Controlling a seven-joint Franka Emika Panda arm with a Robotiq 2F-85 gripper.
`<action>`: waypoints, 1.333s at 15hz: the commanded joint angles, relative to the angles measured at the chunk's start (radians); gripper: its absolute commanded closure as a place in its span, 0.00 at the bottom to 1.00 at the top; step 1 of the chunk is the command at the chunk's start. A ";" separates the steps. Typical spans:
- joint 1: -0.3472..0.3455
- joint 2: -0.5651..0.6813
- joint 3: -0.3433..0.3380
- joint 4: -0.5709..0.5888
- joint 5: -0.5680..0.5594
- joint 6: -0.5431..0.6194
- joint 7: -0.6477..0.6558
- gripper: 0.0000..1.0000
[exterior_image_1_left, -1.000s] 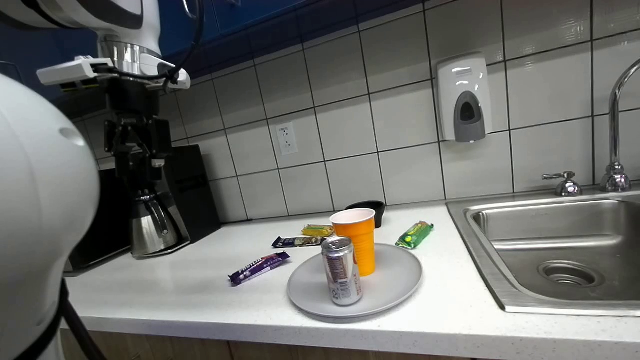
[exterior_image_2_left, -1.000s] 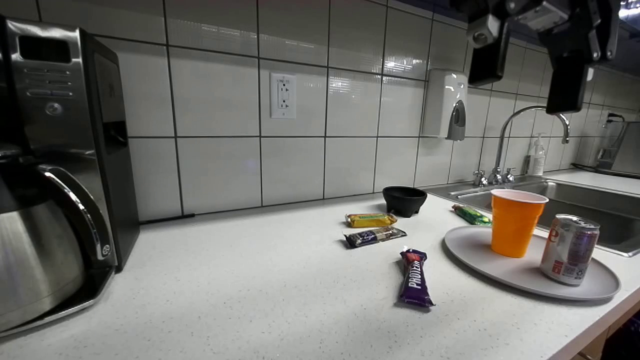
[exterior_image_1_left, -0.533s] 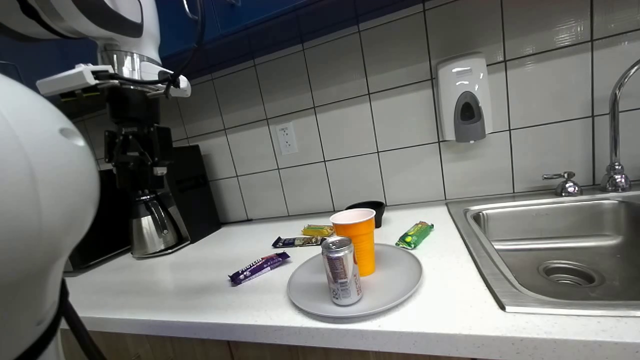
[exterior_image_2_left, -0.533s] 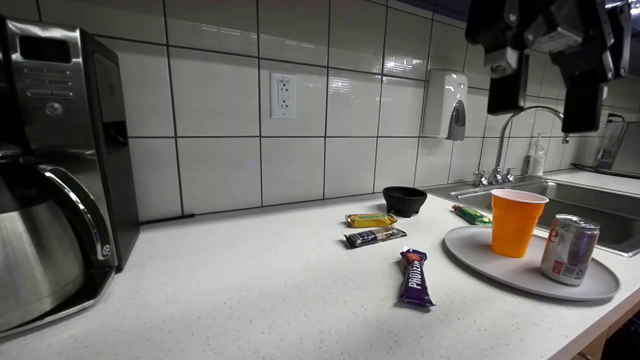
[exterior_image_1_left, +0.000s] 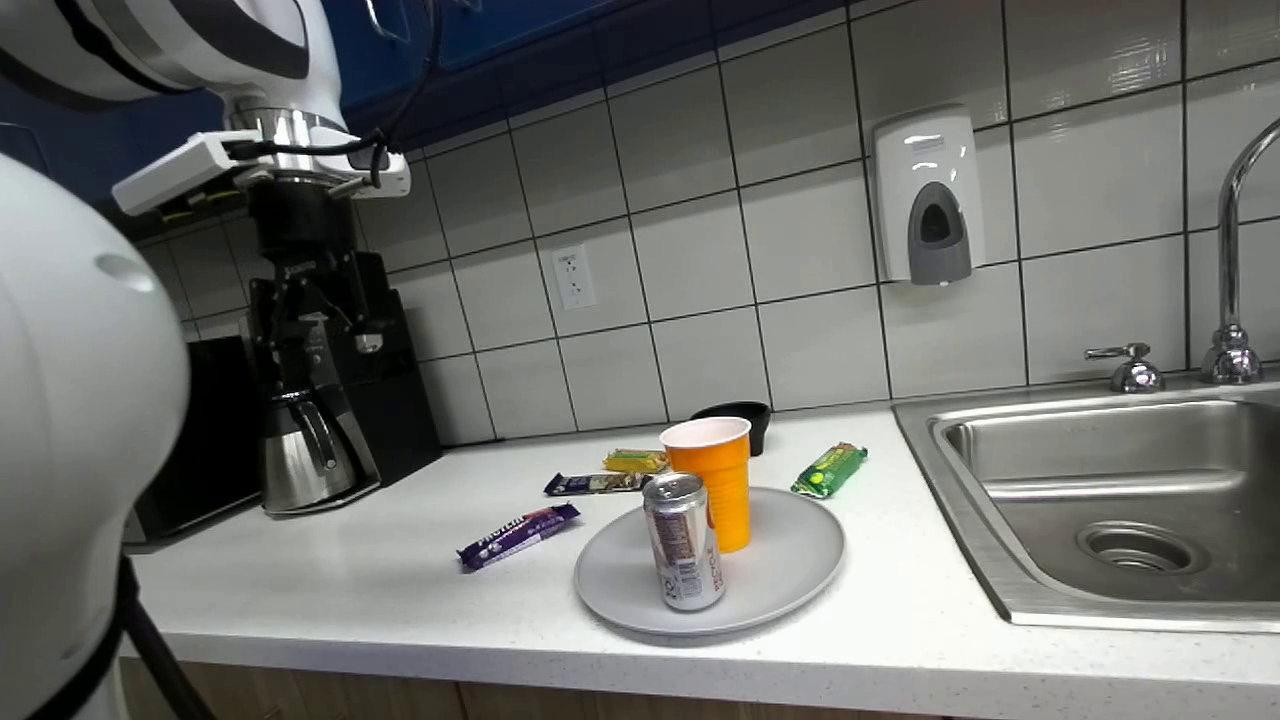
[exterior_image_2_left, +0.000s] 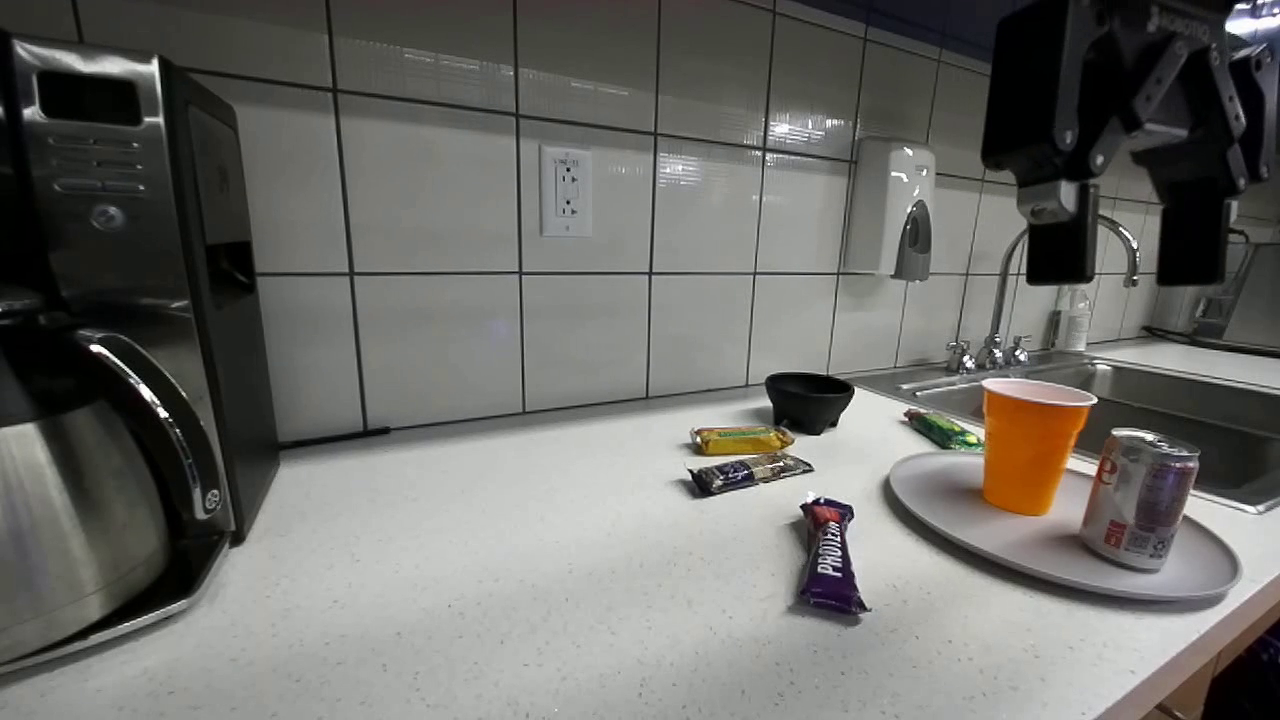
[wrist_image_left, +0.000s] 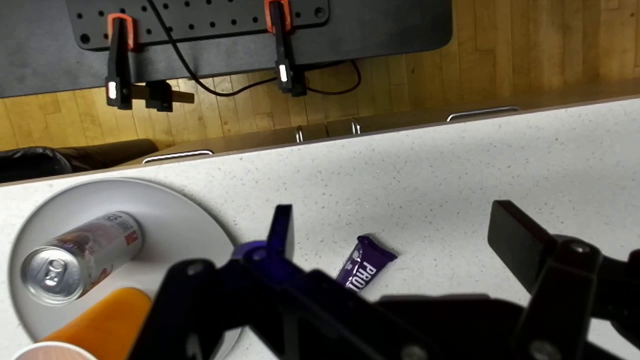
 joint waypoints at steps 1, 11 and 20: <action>-0.041 -0.057 -0.018 -0.039 -0.047 -0.002 -0.020 0.00; -0.161 -0.177 -0.176 -0.114 -0.144 -0.010 -0.128 0.00; -0.235 -0.113 -0.332 -0.091 -0.209 -0.003 -0.375 0.00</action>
